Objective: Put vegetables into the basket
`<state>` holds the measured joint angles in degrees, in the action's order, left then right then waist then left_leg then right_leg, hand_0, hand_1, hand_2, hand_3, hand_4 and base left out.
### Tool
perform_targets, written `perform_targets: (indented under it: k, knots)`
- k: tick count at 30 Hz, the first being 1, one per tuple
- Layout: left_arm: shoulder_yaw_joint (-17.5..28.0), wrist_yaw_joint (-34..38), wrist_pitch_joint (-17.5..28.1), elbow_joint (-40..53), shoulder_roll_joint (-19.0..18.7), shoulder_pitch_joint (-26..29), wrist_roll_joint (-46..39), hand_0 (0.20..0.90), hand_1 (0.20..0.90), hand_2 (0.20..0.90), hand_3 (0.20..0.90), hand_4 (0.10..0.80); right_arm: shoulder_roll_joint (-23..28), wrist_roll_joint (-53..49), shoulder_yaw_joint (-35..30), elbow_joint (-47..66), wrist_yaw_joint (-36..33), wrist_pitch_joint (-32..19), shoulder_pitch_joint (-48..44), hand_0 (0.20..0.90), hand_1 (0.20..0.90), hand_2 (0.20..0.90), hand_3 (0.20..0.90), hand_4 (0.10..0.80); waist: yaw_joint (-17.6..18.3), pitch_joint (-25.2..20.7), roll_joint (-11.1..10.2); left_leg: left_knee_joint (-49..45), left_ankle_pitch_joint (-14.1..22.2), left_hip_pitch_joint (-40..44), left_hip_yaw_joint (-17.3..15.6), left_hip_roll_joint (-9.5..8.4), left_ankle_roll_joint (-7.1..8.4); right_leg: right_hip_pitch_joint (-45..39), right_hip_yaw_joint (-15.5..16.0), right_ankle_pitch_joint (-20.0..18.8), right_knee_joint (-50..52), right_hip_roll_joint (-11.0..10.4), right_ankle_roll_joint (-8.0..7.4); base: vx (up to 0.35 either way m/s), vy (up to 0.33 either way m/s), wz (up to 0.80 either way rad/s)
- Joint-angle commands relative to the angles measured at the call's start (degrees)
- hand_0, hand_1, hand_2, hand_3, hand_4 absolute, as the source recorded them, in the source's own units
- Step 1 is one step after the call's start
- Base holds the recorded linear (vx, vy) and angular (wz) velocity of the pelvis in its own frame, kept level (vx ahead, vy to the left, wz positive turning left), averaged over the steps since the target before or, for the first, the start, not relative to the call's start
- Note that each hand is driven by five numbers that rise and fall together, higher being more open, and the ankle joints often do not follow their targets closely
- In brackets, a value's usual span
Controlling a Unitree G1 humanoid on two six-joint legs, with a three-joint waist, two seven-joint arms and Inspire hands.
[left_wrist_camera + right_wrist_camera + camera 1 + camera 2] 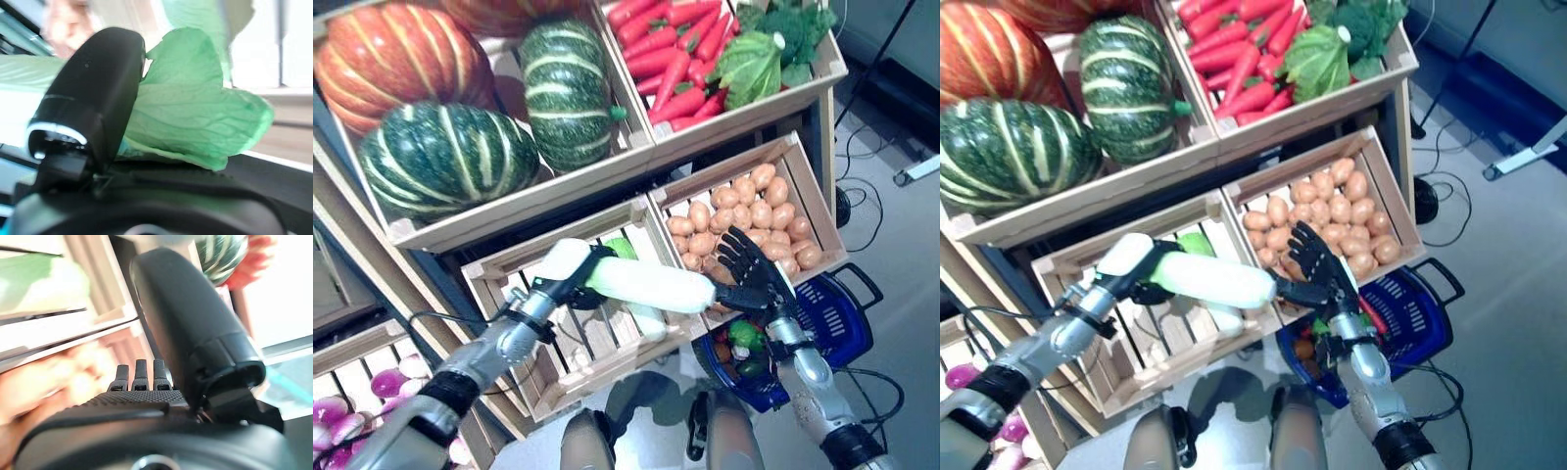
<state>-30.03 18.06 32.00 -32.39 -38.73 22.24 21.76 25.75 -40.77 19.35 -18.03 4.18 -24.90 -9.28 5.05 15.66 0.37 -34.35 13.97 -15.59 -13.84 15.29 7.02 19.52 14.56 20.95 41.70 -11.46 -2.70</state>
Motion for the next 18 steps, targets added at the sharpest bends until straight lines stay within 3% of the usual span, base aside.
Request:
perform_targets:
  k: [1, 5, 9, 18]
  knots:
    - [3.3, -0.5, 4.9, 4.9, 1.6, 0.3, -10.6, 0.300, 0.300, 0.300, 0.300, 0.400, -3.6, 0.0, -1.1, 0.8, 5.0, -7.3, -2.0, 0.900, 0.900, 0.900, 0.900, 0.800, -0.9, -8.8, -0.6, 10.3, -6.7, 5.0, -1.2, -0.93, -2.96, -6.2, -1.2, -11.7, -14.0, -2.7, -3.53, 0.124, -0.053, -0.08]
    - [3.5, -3.4, 4.5, 5.9, 5.3, -1.1, -13.1, 0.300, 0.300, 0.300, 0.300, 0.400, -4.9, -2.7, -0.6, 0.8, 6.9, -5.6, -2.5, 0.900, 0.900, 0.900, 0.900, 0.800, -1.0, -10.4, -0.7, 17.0, -9.2, 10.2, -2.5, -1.86, -2.49, -12.1, -1.1, -13.8, -22.5, 0.0, -3.48, 0.148, -0.041, -0.14]
    - [3.6, -6.4, 2.7, 7.4, 9.2, -2.5, -18.8, 0.300, 0.300, 0.300, 0.300, 0.400, -7.1, -9.2, -1.0, 0.6, 11.3, -1.6, -3.0, 0.900, 0.900, 0.900, 0.900, 0.800, -1.0, -12.5, -1.2, 26.2, -12.2, 16.1, -2.7, -4.06, -2.12, -18.7, -1.8, -17.1, -33.0, 3.3, -4.15, 0.188, -0.033, -0.13]
    - [7.0, -14.5, -0.1, 8.3, 16.2, -4.0, -35.1, 0.300, 0.300, 0.300, 0.300, 0.400, -9.7, -8.6, -3.0, -1.1, 10.8, 2.2, -2.6, 0.900, 0.900, 0.900, 0.900, 0.800, -0.8, -15.4, -1.3, 35.8, -15.1, 21.0, -3.4, -6.77, -2.35, -23.3, -2.4, -21.7, -42.1, 4.8, -4.81, 0.089, 0.001, -0.04]
